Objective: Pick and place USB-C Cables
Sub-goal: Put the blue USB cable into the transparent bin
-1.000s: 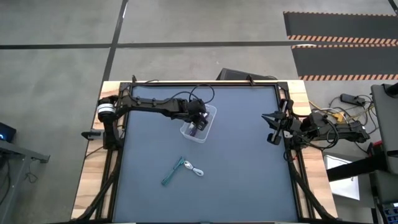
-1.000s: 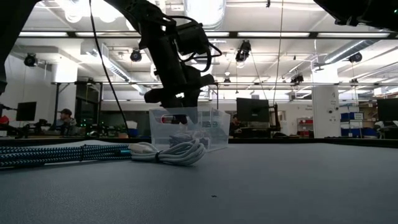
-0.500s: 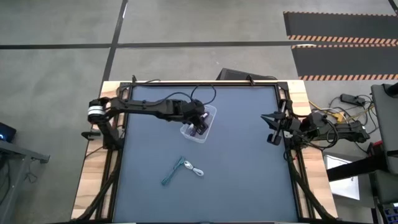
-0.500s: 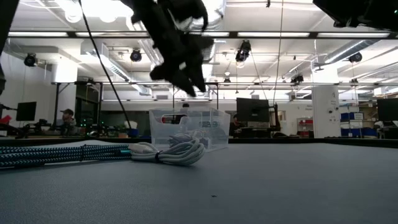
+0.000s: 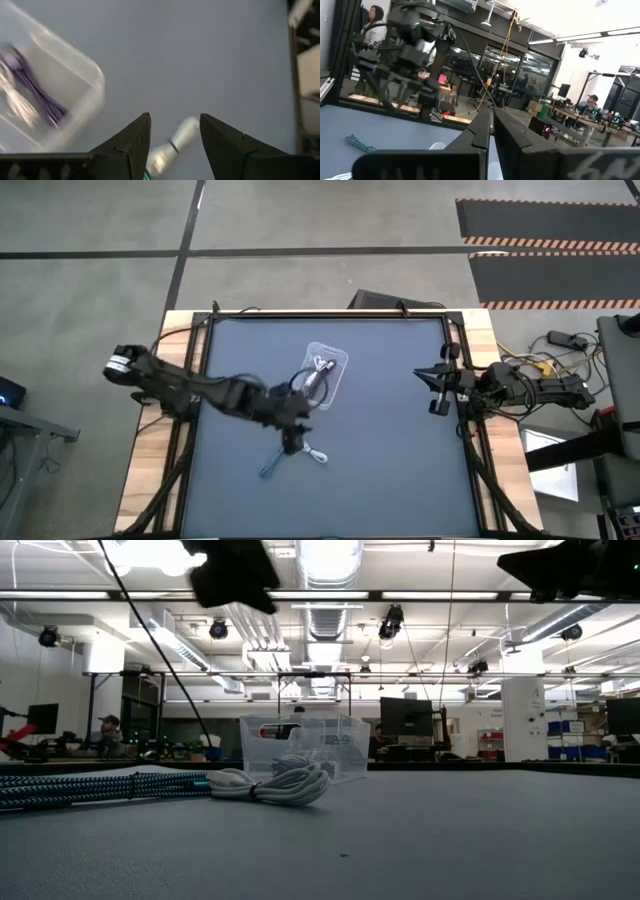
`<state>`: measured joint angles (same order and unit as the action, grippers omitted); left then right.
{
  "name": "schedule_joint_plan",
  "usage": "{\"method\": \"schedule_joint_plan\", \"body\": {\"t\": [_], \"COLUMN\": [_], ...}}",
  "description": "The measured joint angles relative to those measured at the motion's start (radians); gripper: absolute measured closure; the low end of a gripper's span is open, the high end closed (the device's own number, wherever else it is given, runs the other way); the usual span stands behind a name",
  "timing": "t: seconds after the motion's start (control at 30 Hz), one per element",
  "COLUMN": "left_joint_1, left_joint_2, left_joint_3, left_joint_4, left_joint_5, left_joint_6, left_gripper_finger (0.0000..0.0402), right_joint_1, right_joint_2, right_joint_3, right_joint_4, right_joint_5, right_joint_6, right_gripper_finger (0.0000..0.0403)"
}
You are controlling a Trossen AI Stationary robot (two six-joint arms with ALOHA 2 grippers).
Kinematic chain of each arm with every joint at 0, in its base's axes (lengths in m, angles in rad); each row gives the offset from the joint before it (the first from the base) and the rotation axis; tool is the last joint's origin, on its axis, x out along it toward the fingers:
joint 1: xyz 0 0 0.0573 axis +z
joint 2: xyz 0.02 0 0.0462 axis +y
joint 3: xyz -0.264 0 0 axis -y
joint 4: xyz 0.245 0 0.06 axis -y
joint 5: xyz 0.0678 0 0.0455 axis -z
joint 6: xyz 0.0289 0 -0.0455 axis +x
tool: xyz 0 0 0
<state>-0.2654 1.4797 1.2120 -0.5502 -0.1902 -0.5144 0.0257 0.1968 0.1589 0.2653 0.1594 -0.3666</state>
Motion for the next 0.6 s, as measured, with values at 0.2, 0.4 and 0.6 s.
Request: {"method": "schedule_joint_plan", "body": {"t": [0.2,0.4,0.6], "left_joint_1": [-0.118,-0.16,-0.161], "left_joint_2": [-0.015,0.012,0.087], "left_joint_3": [-0.109,-0.22,-0.261], "left_joint_4": [-0.013,-0.017,-0.017], "left_joint_5": [0.0,0.0,0.028], "left_joint_6": [-0.216,-0.44,-0.587], "left_gripper_finger": [0.0246,0.0247,0.0247], "right_joint_1": [0.0,0.0,0.0], "right_joint_2": [0.001,0.001,0.001], "right_joint_3": [0.0,0.0,0.0], "right_joint_4": [0.001,0.001,0.002], "right_joint_5": [0.0,0.0,0.0], "right_joint_6": [0.001,0.005,0.018], "right_gripper_finger": [0.039,0.039,0.039]}}
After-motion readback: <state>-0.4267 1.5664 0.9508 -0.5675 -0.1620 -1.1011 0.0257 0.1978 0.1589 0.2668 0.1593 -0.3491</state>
